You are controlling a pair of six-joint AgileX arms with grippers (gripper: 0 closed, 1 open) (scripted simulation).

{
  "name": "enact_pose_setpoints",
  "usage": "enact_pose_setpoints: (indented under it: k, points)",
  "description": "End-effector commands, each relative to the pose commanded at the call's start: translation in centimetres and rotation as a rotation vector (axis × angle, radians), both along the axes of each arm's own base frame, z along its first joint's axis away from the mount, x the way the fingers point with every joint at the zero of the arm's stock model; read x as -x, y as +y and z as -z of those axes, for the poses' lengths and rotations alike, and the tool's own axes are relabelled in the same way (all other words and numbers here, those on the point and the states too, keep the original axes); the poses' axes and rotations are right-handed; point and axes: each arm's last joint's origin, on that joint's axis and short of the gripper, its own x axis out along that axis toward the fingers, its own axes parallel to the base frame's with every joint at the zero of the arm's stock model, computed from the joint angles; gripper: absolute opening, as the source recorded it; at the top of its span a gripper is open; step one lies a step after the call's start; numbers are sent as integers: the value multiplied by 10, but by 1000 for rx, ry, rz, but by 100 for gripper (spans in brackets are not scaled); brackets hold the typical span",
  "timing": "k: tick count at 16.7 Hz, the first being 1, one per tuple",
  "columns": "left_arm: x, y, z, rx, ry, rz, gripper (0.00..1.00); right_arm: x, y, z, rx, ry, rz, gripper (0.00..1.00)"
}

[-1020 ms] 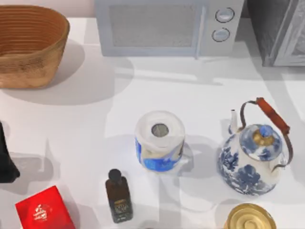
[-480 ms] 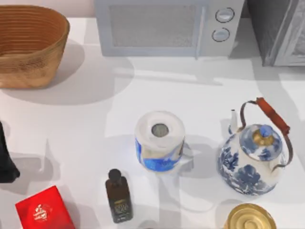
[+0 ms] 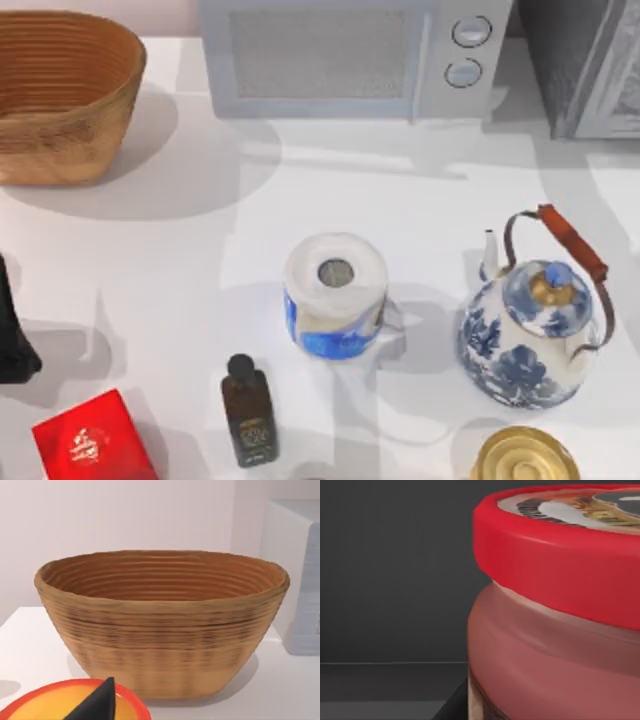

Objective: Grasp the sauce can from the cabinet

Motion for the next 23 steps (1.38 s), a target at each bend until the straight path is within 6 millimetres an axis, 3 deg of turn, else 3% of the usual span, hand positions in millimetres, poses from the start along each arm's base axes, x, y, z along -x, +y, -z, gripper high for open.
enact_pose_setpoints:
  k: [5, 9, 12, 19, 23]
  points:
    - [0, 0, 0, 0, 0, 0, 100, 27, -13, 14, -7, -33, 8, 0]
    - [0, 0, 0, 0, 0, 0, 100, 54, -26, 61, 1, -13, 6, 0]
    - [0, 0, 0, 0, 0, 0, 100, 72, -35, 125, 11, 32, 2, 0]
    - [0, 0, 0, 0, 0, 0, 100, 105, -51, 310, 16, 111, -5, 0]
    - [0, 0, 0, 0, 0, 0, 100, 114, -55, 381, 12, 64, -8, 0]
